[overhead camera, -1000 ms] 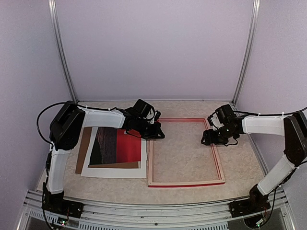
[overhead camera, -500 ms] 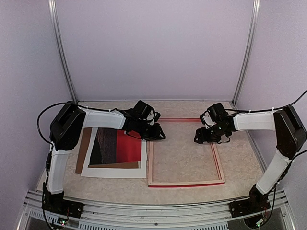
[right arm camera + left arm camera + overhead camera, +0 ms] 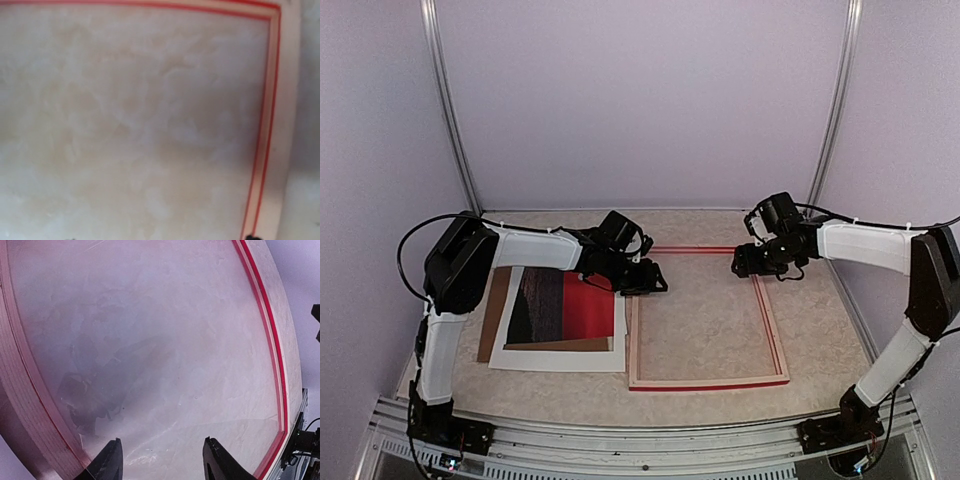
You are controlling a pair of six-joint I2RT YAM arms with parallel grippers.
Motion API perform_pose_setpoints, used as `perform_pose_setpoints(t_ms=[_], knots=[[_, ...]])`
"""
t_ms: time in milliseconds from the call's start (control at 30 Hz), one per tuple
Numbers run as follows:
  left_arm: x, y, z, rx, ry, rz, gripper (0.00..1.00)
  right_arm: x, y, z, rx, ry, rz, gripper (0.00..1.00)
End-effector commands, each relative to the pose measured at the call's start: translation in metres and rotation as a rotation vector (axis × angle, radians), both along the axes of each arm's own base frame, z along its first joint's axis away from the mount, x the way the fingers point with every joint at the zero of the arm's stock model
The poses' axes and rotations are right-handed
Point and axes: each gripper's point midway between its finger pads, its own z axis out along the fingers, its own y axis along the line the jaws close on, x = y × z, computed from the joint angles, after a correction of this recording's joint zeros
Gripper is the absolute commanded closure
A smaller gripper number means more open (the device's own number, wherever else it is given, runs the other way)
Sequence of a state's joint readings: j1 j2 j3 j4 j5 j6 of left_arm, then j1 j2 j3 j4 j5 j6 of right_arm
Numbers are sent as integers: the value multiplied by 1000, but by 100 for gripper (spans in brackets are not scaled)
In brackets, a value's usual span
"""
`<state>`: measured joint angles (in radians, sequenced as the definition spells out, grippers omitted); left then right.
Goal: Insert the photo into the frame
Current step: Place the glass panel in the frame body.
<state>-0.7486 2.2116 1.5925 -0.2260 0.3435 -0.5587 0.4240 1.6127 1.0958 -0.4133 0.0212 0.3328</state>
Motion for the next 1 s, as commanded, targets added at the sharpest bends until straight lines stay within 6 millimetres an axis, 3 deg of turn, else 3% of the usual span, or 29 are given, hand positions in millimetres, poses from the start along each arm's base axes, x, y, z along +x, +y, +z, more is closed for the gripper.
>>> perform_pose_setpoints(t_ms=[0, 233, 467, 767, 967], knots=[[0, 5, 12, 22, -28, 11, 43, 5, -6, 21, -9, -40, -21, 28], [3, 14, 18, 59, -55, 46, 29, 7, 4, 17, 25, -33, 13, 28], [2, 20, 24, 86, -77, 70, 17, 6, 28, -5, 95, 12, 89, 28], [0, 28, 27, 128, -102, 96, 13, -8, 77, -37, 154, 83, 221, 28], [3, 41, 38, 161, -153, 138, 12, -17, 92, -57, 162, 131, 252, 28]])
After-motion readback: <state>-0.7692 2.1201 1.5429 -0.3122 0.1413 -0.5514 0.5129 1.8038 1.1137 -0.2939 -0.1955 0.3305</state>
